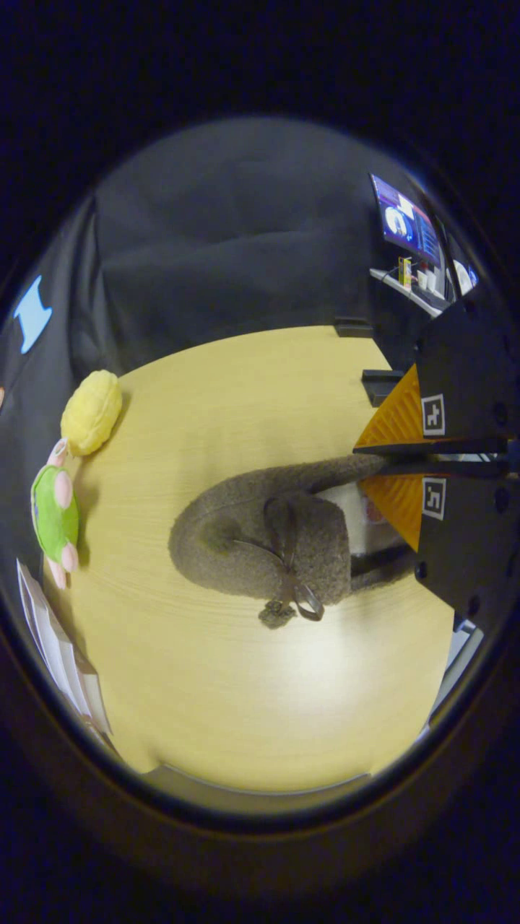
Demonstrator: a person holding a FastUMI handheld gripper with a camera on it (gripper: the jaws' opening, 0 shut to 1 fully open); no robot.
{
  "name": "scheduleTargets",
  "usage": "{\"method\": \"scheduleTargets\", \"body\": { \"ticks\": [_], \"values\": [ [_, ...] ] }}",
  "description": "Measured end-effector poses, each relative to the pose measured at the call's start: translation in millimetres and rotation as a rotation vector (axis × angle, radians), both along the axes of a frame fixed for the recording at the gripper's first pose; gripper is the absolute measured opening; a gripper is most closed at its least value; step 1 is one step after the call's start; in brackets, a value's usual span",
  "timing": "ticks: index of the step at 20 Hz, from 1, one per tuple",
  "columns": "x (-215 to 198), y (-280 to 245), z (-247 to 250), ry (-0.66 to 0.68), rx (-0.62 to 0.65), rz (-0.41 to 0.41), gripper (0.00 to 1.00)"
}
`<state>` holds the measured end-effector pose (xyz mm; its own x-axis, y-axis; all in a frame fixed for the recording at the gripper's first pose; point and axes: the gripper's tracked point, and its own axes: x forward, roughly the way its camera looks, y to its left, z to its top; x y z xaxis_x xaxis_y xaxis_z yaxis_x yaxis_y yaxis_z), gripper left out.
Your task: Open the storage box then place both shoes into the box .Put the left shoe in first, then the right shoe, with the right side of both shoes facing outward in a uniform manner.
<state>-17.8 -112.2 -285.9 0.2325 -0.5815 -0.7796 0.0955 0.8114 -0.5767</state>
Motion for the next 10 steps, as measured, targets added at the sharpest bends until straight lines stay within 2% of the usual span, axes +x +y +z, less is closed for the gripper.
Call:
{"method": "scheduleTargets", "body": {
  "ticks": [10],
  "values": [
    [-17.2, 36.4, 85.3, -0.052, -0.185, -0.016, 0.07]
  ]
}}
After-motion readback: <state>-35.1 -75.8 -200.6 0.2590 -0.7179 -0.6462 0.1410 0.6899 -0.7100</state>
